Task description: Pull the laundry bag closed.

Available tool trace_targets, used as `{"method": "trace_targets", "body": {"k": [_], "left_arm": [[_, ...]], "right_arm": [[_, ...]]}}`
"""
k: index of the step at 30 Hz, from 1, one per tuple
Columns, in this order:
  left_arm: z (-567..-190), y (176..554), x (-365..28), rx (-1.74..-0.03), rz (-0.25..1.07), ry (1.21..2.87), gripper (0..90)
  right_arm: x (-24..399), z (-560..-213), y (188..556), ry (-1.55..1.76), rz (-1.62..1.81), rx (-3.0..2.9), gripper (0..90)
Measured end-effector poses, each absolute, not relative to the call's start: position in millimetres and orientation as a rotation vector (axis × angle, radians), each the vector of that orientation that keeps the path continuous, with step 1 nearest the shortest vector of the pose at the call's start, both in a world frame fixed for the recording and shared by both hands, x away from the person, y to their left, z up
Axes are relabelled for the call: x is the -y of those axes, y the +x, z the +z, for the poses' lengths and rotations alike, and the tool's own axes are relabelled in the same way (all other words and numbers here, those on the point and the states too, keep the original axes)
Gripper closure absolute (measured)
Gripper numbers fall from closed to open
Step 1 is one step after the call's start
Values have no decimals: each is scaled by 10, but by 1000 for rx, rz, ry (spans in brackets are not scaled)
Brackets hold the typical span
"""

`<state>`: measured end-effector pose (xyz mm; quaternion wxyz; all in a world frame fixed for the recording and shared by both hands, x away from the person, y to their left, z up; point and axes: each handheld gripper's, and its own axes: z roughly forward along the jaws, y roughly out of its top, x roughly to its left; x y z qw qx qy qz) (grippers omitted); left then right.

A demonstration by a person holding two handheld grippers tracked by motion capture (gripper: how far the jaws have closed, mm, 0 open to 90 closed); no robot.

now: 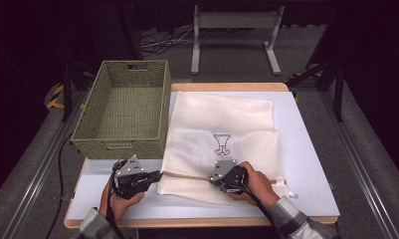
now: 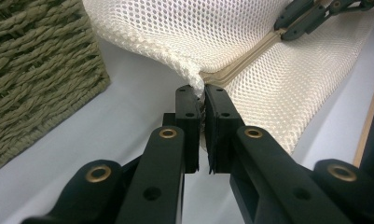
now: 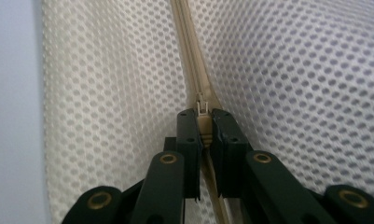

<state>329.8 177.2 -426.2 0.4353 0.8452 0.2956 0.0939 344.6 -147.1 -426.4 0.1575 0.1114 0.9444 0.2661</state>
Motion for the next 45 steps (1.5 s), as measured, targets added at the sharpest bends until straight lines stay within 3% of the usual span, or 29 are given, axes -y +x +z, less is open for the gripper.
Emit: {"method": "trace_targets", "body": {"k": [45], "left_arm": [[-4335, 3255, -1716, -663, 206, 2192, 853]], "right_arm": [[2191, -4175, 3228, 512, 650, -2644, 825]]}}
